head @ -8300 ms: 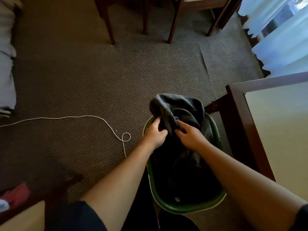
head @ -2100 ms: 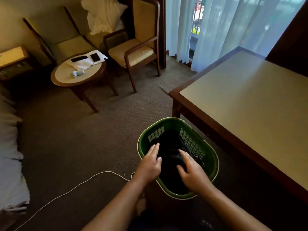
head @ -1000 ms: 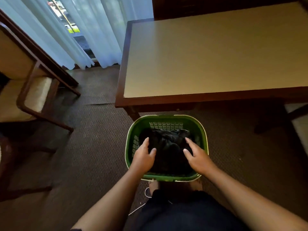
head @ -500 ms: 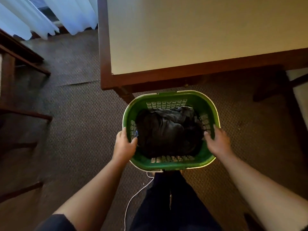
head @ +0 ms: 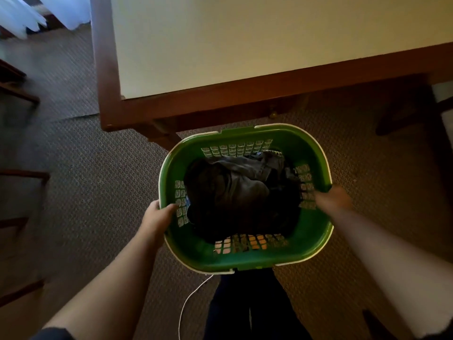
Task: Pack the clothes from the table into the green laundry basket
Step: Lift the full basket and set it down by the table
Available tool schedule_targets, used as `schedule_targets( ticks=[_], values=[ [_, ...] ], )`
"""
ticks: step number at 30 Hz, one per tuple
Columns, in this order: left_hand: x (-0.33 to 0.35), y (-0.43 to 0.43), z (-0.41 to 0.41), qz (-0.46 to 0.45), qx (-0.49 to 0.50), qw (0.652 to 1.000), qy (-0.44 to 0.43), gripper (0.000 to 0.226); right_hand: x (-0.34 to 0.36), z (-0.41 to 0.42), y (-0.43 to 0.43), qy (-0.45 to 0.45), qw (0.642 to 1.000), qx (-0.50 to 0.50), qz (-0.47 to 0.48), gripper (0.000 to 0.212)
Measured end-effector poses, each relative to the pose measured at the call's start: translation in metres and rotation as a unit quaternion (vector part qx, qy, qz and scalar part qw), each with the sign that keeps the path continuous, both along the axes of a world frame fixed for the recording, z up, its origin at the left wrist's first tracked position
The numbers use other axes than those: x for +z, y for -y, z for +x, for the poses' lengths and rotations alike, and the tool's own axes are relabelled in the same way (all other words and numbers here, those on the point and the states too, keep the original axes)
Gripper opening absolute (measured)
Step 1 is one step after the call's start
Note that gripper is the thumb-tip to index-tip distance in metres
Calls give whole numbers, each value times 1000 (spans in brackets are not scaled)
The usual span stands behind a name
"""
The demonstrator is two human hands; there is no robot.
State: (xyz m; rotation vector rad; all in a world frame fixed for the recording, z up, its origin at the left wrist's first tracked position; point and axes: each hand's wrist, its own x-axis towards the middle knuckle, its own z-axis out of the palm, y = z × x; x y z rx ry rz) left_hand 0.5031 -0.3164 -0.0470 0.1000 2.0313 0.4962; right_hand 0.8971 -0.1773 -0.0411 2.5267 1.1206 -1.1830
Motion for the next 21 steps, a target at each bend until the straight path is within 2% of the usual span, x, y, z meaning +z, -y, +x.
schedule_targets(
  ticks=[3, 5, 9, 14, 16, 21],
  values=[
    [17, 9, -8, -7, 13, 999, 45, 35, 22, 5, 1, -3, 1000, 14, -11, 27],
    [29, 22, -12, -20, 19, 999, 46, 42, 37, 5, 3, 4, 1000, 19, 0, 23],
    [62, 66, -23, -23, 35, 998, 36, 54, 82, -1, 15, -6, 999, 40, 26, 36],
    [116, 119, -18, 8, 60, 998, -1, 34, 127, -14, 36, -73, 993, 81, 42, 25],
    [129, 145, -19, 9, 73, 997, -9, 34, 141, -18, 47, -90, 990, 103, 27, 24],
    [114, 210, -46, -15, 65, 997, -42, 62, 160, -51, 56, -84, 981, 174, 0, 31]
  ],
)
